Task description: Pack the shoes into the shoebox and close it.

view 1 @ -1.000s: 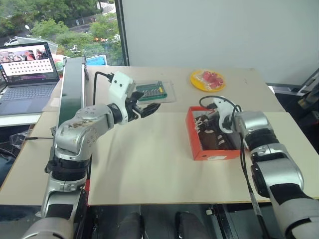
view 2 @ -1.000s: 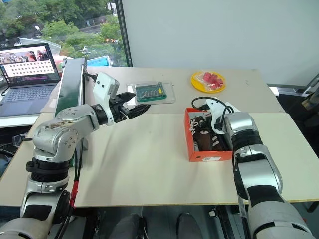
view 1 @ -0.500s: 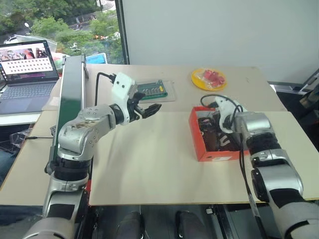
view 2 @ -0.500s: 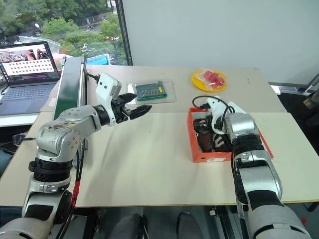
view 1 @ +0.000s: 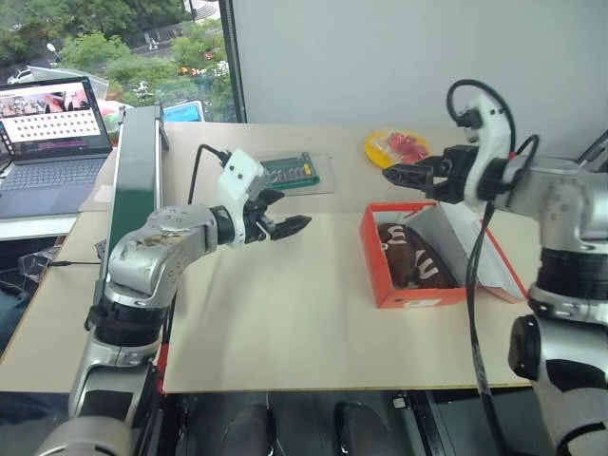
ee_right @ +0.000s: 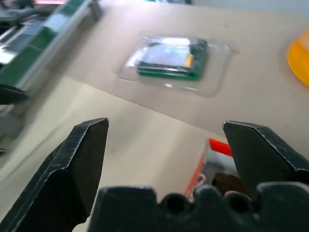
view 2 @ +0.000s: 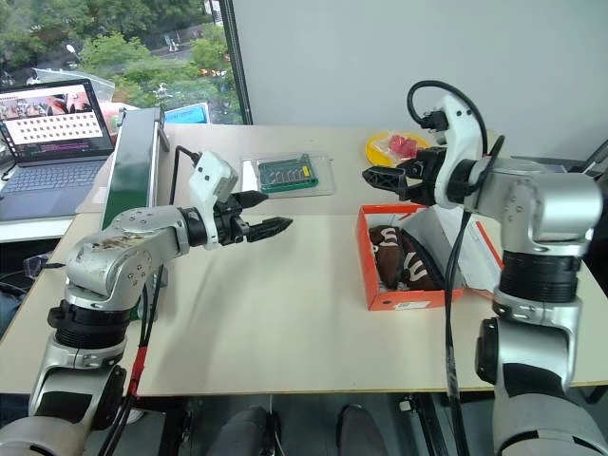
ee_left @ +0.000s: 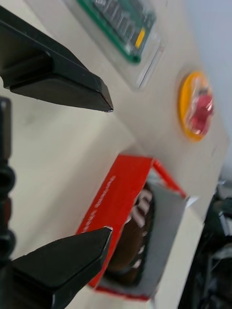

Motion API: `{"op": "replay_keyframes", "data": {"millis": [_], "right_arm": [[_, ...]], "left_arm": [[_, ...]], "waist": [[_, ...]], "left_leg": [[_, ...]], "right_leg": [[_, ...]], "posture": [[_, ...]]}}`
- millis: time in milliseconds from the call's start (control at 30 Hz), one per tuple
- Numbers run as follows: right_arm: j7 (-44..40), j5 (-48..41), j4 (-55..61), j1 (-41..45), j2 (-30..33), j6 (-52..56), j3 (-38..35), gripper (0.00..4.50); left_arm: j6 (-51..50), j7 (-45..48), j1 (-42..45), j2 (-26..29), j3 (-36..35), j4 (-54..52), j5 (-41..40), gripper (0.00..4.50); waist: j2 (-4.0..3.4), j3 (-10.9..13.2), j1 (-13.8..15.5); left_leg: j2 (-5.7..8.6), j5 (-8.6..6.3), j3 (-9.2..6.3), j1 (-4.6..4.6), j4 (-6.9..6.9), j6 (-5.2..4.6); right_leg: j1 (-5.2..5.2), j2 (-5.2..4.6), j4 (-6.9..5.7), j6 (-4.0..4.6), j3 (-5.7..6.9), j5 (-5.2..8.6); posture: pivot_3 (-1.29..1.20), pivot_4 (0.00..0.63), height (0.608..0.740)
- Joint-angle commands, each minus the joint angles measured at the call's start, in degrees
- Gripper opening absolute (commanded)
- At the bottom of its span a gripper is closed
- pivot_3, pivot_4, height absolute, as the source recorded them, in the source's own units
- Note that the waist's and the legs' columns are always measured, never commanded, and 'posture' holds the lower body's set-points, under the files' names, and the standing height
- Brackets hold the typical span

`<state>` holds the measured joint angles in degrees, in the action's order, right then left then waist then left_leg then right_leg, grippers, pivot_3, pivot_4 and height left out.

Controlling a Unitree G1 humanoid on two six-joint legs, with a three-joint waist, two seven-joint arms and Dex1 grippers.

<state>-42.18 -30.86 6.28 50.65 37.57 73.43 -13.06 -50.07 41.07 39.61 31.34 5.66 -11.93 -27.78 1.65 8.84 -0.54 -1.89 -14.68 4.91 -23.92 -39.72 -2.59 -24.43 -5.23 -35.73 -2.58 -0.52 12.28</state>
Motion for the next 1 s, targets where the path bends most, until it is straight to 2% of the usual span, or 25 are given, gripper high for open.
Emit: {"op": "replay_keyframes", "data": {"millis": [33,67,100,167,267,433,567,700,767,900,1000], "right_arm": [[-5.91,-10.59,12.22,-4.63,3.51,4.51,-5.03,3.95],[-5.52,-11.65,13.29,-5.46,4.17,5.35,-5.64,3.59],[-5.05,-12.27,13.68,-5.90,4.56,5.70,-6.13,3.52],[-4.41,-12.87,16.51,-8.71,7.62,7.29,-6.42,2.72],[-3.19,-13.78,19.93,-13.09,11.47,9.69,-7.79,1.85],[-0.94,-13.13,24.37,-22.52,17.18,11.07,-9.36,0.02],[1.27,-13.11,27.08,-31.00,18.34,15.11,-13.33,0.02],[2.59,-16.98,31.13,-45.30,11.99,19.07,-19.99,0.02],[4.08,-15.64,31.37,-51.27,8.12,19.07,-21.20,0.02],[10.68,-7.55,23.38,-58.63,1.50,9.24,-21.27,0.02],[14.20,-4.33,17.55,-57.46,-4.84,-0.76,-22.55,0.02]], "left_arm": [[2.52,6.63,0.15,2.00,1.44,-2.60,-1.60,4.08],[2.79,7.59,0.29,2.25,1.76,-2.25,-1.48,4.08],[2.92,8.05,0.37,2.33,1.92,-2.11,-1.39,4.08],[4.70,9.37,1.67,2.20,2.88,0.55,-0.08,4.08],[6.77,10.52,3.53,1.36,3.88,3.55,1.22,4.08],[9.14,13.10,5.34,0.14,5.36,6.58,2.21,4.08],[11.07,15.43,6.69,-0.68,6.52,8.50,3.10,4.08],[13.11,17.16,8.79,-1.34,7.16,11.54,4.70,4.08],[13.63,17.56,9.19,-1.73,7.30,12.34,5.24,4.08],[14.31,18.51,9.11,-1.89,7.68,12.63,6.25,4.08],[13.80,19.62,8.94,-2.06,7.16,11.61,5.48,4.08]], "waist": [[-0.01,0.00,0.12],[-0.01,0.01,0.14],[-0.01,0.01,0.11],[-0.01,0.01,0.12],[0.00,0.01,0.59],[0.00,0.01,0.93],[0.01,0.01,1.11],[0.04,0.00,1.45],[0.03,0.00,1.63],[0.02,-0.01,1.10],[0.02,-0.03,0.75]], "left_leg": [[0.00,-0.01,-0.03,-0.03,0.01,-0.01],[0.01,-0.02,-0.03,-0.04,-0.02,-0.03],[0.01,-0.02,-0.04,-0.05,-0.03,-0.04],[0.02,-0.02,-0.04,-0.01,-0.07,-0.05],[0.02,-0.03,-0.06,0.06,-0.07,-0.05],[0.04,-0.04,-0.04,0.06,-0.07,-0.08],[0.05,-0.04,-0.04,0.06,-0.07,-0.08],[0.05,-0.04,-0.12,0.06,-0.09,-0.09],[0.05,-0.05,-0.13,0.04,-0.09,-0.09],[0.12,-0.09,-0.10,0.05,-0.15,-0.17],[0.12,-0.10,-0.06,0.14,-0.18,-0.18]], "right_leg": [[0.00,-0.01,0.00,0.00,0.03,0.00],[-0.02,-0.02,-0.01,-0.01,0.00,0.00],[-0.01,-0.03,-0.02,-0.01,0.01,0.01],[0.01,-0.03,-0.02,-0.01,-0.02,0.01],[0.07,-0.03,0.11,-0.01,0.02,0.04],[0.06,-0.03,0.21,-0.02,-0.04,0.06],[0.06,-0.02,0.24,-0.05,-0.06,0.08],[0.16,0.01,0.30,-0.05,0.00,0.08],[0.16,0.00,0.34,-0.06,0.01,0.09],[0.20,-0.04,0.31,-0.15,-0.14,0.10],[0.22,-0.01,0.29,-0.18,-0.23,0.09]], "posture": [[0.00,0.150,0.740],[0.00,0.150,0.740],[0.00,0.150,0.740],[0.00,0.150,0.740],[0.00,0.150,0.740],[0.00,0.150,0.740],[0.00,0.150,0.740],[0.00,0.150,0.740],[0.00,0.150,0.740],[0.00,0.150,0.740],[0.00,0.150,0.740]]}}
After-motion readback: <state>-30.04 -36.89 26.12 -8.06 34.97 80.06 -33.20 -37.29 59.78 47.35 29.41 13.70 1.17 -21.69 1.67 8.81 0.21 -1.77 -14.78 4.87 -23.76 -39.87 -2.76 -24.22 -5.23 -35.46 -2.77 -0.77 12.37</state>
